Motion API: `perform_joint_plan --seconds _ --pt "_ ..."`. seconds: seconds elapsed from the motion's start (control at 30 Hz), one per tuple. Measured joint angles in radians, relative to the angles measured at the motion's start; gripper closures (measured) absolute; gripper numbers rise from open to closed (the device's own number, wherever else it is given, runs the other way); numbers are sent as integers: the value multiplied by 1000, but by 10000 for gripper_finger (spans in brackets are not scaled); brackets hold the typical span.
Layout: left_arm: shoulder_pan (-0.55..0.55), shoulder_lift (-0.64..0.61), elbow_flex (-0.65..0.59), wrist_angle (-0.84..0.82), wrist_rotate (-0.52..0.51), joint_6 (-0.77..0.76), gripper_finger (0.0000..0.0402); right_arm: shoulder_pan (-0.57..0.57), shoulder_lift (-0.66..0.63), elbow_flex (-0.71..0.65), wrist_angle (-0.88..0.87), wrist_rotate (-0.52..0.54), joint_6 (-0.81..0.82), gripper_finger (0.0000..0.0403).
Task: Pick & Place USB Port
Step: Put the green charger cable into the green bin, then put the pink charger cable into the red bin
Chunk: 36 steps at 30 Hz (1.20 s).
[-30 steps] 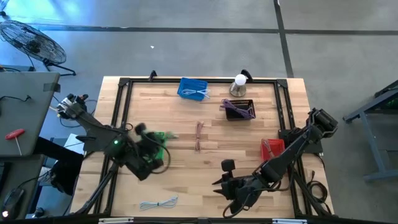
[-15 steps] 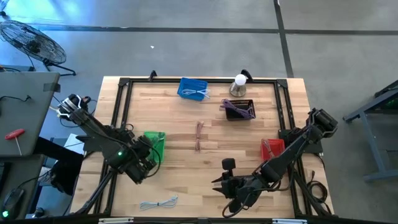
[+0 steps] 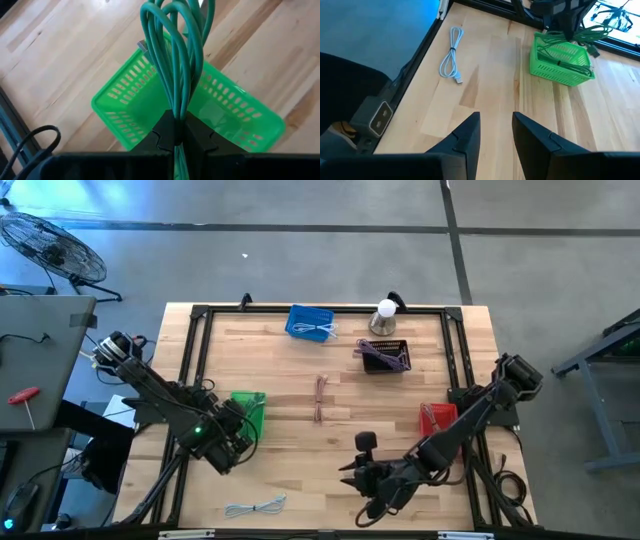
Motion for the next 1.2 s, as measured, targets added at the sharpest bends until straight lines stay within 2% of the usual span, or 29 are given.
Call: perform_joint_plan --seconds 0.17,0.47,0.7,1.0,1.2 --pt "0 0 -52 39 -5 2 392 -6 0 0 0 -3 -1 298" --pt "0 0 -80 62 -53 8 325 -5 0 0 -2 -4 -1 298" --pt "0 0 -80 81 -53 68 318 -5 0 0 -4 -4 0 298" --pt "0 0 8 83 -73 193 312 -5 0 0 -4 -44 5 298" --pt "0 0 72 149 -98 317 266 -5 0 0 -4 -54 8 298"
